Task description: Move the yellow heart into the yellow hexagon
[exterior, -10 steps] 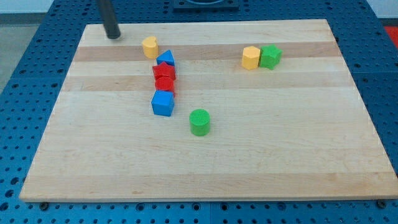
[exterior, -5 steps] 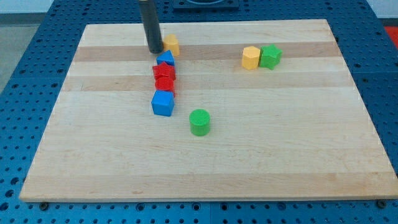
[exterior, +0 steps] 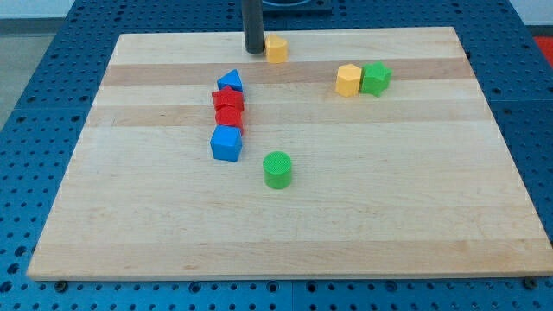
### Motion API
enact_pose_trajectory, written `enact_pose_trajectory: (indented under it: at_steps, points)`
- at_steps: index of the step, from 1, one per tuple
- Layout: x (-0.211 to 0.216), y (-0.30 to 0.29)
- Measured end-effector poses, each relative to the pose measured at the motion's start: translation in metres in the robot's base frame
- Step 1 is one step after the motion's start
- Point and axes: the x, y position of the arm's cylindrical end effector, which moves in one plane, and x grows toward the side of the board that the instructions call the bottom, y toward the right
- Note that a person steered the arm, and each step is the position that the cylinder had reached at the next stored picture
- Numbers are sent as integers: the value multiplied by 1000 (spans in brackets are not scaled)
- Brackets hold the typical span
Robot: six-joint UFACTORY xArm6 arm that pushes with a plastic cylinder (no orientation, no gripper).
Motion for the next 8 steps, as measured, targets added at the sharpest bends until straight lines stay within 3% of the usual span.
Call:
enact_pose_trajectory:
  at_steps: [2,5,8]
  points:
    - [-6,34]
    - [37,73]
    - [58,74]
